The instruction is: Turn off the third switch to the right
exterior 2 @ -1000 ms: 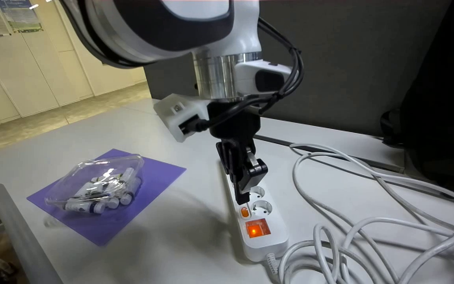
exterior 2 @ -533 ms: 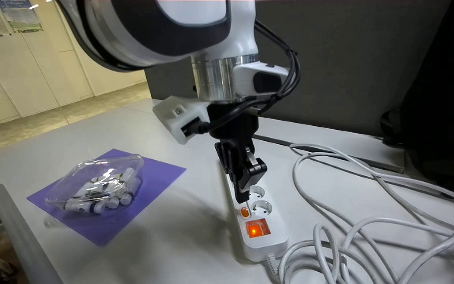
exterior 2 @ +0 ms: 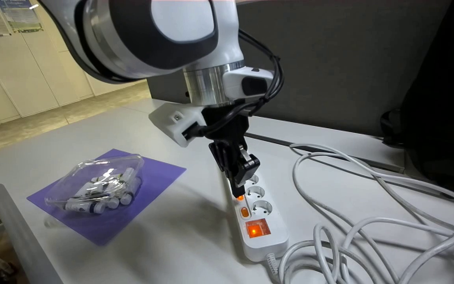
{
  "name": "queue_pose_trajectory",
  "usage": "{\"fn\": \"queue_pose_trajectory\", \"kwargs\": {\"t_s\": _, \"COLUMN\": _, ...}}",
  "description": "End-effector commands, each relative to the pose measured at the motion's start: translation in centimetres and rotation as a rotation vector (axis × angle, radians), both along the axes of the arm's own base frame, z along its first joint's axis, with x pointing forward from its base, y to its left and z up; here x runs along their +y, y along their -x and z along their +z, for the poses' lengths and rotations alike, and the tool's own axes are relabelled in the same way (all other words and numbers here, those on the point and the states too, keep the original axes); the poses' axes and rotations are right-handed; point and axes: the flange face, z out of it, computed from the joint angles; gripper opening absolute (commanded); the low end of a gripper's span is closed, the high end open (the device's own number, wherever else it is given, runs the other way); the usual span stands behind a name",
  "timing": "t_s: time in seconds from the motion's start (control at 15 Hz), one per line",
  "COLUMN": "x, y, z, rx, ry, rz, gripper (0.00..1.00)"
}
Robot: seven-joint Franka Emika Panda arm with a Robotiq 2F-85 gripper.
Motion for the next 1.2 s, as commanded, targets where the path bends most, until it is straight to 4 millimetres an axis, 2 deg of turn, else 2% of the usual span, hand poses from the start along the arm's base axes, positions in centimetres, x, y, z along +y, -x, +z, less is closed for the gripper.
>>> {"fn": "queue_pose_trajectory", "kwargs": {"t_s": 0.0, "x": -0.5, "y": -0.7, "z": 0.0, "rx": -0.016, "ry": 0.011, "rz": -0.002, "gripper": 0.0}}
{"fn": "queue_pose_trajectory", "kwargs": {"t_s": 1.13, "x": 0.2, "y": -1.7, "z": -1.2, "rx": -0.009, "ry": 0.011, "rz": 0.031, "gripper": 0.0}}
